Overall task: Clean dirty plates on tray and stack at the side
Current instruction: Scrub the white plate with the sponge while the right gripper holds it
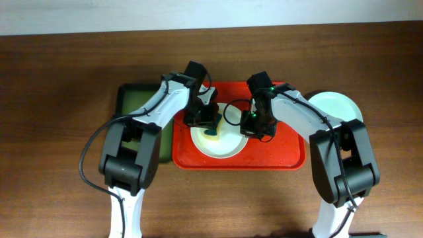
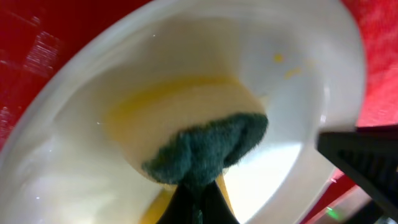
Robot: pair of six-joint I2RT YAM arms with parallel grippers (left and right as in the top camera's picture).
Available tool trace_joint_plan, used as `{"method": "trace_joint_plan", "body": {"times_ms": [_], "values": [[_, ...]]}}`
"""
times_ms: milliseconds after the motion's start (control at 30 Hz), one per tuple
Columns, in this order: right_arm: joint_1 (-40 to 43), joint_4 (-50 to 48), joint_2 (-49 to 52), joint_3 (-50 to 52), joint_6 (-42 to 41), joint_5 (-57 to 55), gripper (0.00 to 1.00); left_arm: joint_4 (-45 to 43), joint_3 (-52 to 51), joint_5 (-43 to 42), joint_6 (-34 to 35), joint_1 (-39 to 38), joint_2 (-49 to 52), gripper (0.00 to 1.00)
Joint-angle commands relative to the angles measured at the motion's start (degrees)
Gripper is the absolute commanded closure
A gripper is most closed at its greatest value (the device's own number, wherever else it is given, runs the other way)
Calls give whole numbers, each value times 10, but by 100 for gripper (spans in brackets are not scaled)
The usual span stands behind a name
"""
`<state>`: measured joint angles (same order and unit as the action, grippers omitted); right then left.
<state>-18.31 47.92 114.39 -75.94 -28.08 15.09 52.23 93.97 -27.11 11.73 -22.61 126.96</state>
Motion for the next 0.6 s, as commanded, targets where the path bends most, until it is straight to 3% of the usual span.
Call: {"method": "trace_joint_plan", "body": {"times_ms": [0, 100, 200, 400, 567], "values": [[-4, -4, -8, 2, 1, -8, 96, 2, -8, -56, -13, 31, -102, 100], [-4, -3, -8, 2, 1, -10, 96, 28, -8, 64, -12, 38, -202, 100], [-4, -4, -8, 2, 2, -10, 96, 61, -11, 131, -11, 24, -215, 100], [-5, -4, -8, 2, 2, -10, 96, -19, -92, 211, 28, -26, -181, 100], [-5, -6, -8, 2, 2, -10, 96, -90, -106, 210, 46, -46, -93, 100]]}}
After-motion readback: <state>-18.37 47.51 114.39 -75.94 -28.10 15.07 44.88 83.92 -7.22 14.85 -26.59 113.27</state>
